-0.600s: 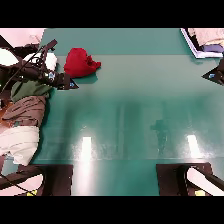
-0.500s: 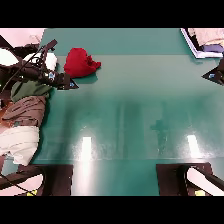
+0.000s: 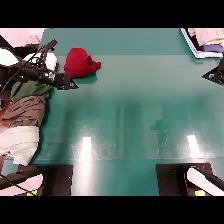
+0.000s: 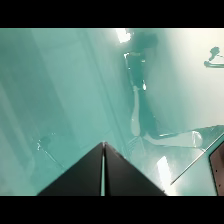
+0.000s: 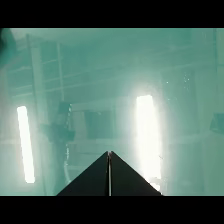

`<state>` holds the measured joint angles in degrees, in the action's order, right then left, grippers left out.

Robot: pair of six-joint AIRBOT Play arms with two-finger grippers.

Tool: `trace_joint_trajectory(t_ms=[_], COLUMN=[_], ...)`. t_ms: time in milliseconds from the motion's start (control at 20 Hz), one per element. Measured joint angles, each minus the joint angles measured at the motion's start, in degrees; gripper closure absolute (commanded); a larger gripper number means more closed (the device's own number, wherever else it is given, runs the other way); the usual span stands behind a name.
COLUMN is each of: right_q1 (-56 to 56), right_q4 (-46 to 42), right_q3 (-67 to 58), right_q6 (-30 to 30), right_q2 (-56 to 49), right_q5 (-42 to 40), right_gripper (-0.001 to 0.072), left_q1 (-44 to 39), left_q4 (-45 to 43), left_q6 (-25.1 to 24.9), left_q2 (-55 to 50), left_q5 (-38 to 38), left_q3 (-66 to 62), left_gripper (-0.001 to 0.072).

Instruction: Fold the shirts.

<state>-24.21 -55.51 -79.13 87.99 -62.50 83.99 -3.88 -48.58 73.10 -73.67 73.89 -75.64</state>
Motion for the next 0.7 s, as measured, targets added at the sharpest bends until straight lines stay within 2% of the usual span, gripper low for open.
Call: trace_joint_trajectory(t_ms=[250,300,350,400,500,700], right_q1=[0.0,0.0,0.0,0.0,0.0,0.0], right_q4=[0.0,0.0,0.0,0.0,0.3,1.4], right_q3=[0.0,0.0,0.0,0.0,0.0,0.0], right_q6=[0.0,0.0,0.0,0.0,0.0,0.0], right_q2=[0.0,0.0,0.0,0.0,0.0,0.0], right_q5=[-3.1,-4.2,-5.2,-6.1,-7.6,-8.7], right_gripper=[0.0691,0.0691,0.0691,0.0691,0.0691,0.0691], left_q1=[0.0,0.0,0.0,0.0,0.0,2.9], left_q4=[0.6,0.9,0.9,0.7,-2.1,-10.4], left_q6=[0.0,0.0,-0.2,-0.6,-0.7,4.5], left_q2=[0.0,0.0,0.0,0.0,0.0,-2.5], left_q5=[-0.2,-0.6,-1.4,-2.6,-7.1,-23.0], left_q3=[0.0,0.0,0.0,0.0,0.0,0.0], left_gripper=[0.0682,0.0572,0.0212,-0.0003,-0.0001,-0.0001])
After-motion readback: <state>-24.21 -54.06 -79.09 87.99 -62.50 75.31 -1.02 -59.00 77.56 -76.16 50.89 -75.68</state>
